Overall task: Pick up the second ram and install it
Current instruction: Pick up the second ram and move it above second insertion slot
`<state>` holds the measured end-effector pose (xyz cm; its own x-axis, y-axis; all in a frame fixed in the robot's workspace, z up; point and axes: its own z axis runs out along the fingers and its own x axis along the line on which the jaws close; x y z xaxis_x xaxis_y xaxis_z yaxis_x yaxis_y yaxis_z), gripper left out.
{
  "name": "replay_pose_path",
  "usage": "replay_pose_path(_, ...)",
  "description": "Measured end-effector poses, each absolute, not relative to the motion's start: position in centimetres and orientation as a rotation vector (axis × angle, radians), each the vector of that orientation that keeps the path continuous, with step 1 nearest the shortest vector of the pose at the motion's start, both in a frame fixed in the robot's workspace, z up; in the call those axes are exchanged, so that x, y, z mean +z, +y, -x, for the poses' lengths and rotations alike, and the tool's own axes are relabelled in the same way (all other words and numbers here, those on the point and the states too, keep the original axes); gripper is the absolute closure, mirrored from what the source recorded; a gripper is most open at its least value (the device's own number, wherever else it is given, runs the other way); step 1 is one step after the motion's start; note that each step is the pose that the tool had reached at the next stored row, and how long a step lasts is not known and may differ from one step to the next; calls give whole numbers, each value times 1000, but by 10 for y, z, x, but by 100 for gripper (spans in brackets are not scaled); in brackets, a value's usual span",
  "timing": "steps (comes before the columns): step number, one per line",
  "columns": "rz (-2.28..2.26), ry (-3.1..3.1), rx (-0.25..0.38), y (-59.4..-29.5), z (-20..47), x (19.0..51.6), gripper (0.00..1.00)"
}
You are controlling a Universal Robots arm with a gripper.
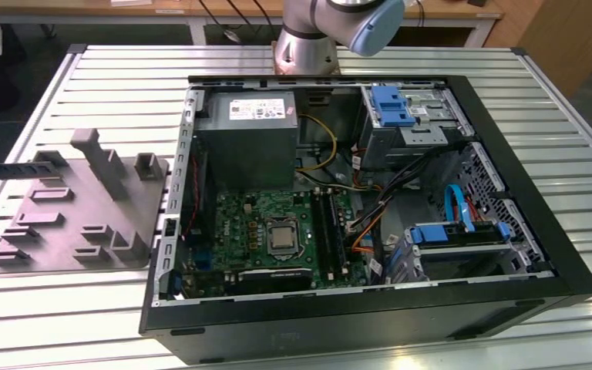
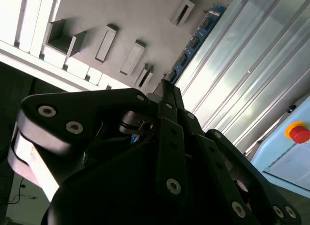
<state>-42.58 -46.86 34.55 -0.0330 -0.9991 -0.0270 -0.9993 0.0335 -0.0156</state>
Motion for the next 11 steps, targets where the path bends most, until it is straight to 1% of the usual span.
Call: replay_pose_path(11, 2158, 2234, 3, -469, 426, 383, 89)
